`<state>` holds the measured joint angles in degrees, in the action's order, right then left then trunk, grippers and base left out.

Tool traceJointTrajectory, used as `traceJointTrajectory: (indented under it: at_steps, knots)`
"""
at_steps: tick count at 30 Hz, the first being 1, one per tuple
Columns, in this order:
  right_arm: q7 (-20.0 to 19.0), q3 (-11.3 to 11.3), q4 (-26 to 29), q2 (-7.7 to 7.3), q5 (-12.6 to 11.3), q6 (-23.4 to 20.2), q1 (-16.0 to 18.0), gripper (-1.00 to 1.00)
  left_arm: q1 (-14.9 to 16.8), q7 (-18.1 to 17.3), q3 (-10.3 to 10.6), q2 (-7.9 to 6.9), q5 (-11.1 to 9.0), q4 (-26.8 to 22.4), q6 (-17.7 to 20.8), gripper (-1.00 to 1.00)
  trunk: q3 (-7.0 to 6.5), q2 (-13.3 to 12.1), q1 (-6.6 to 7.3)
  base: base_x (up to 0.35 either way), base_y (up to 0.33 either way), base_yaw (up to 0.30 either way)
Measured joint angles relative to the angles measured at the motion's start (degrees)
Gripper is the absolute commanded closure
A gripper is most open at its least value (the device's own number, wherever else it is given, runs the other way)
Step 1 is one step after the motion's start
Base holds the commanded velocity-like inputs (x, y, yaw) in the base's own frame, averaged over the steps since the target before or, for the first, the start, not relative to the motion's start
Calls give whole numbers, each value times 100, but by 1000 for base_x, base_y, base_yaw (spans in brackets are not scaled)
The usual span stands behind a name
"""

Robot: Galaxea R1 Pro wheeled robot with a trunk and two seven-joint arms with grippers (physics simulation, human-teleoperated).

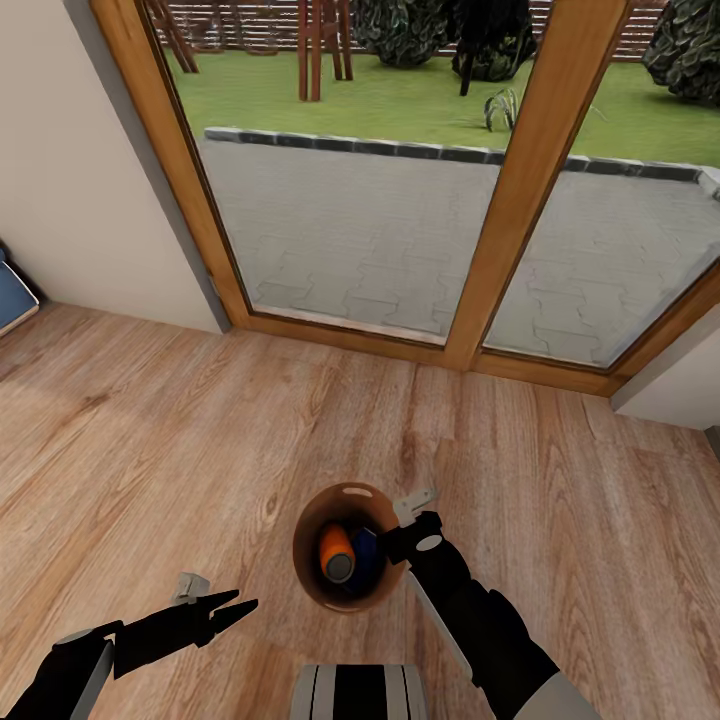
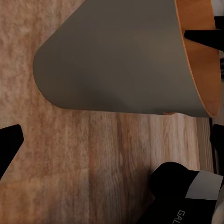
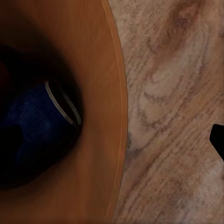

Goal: Put the three can of soda from the living room inside the tash can in the kitchen.

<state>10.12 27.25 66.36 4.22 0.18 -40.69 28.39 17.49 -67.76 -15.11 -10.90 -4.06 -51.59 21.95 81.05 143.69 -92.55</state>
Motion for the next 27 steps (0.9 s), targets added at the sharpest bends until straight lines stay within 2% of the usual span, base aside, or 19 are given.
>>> traceJointTrajectory:
  at_steps: [3, 27]
  knots:
    - [-1, -2, 0, 0, 0, 0, 0, -100, 0, 0, -1, 0, 0, 0, -1, -100, 0, 0, 0, 0, 0, 0]
    - [-1, 0, 0, 0, 1, 1, 0, -100, 0, 0, -1, 0, -5, -4, -3, -100, -531, -32, 62, 0, 0, 0]
